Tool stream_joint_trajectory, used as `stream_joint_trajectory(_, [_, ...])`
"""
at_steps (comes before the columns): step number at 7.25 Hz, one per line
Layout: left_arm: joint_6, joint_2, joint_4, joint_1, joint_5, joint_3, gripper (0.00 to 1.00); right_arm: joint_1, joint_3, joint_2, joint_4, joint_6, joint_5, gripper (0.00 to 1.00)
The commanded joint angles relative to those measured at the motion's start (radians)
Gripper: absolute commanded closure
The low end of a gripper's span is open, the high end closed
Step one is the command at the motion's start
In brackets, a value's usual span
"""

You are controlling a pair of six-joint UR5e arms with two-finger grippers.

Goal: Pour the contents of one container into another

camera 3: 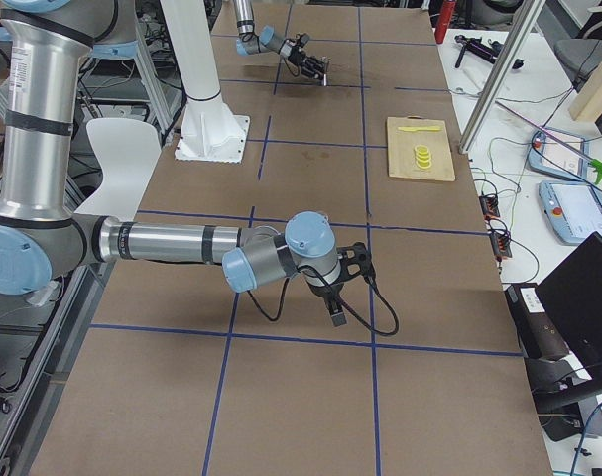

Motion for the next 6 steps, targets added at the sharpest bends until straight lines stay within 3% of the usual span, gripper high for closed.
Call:
stream_joint_trajectory(1, [-0.002, 0.001, -0.003, -0.001, 0.032, -0.004, 0.42, 0.000, 0.001, 0.000, 0.000, 0.000, 0.000, 0.00])
stream_joint_trajectory(3, [-0.002, 0.001, -0.006, 0.001, 0.054, -0.005, 0.42, 0.000, 0.001, 0.000, -0.001, 0.000, 0.000, 0.00])
stream_joint_trajectory(6, [-0.002, 0.001, -0.004, 0.002, 0.054, -0.004, 0.51, 0.000, 0.001, 0.002, 0.000, 0.000, 0.000, 0.00])
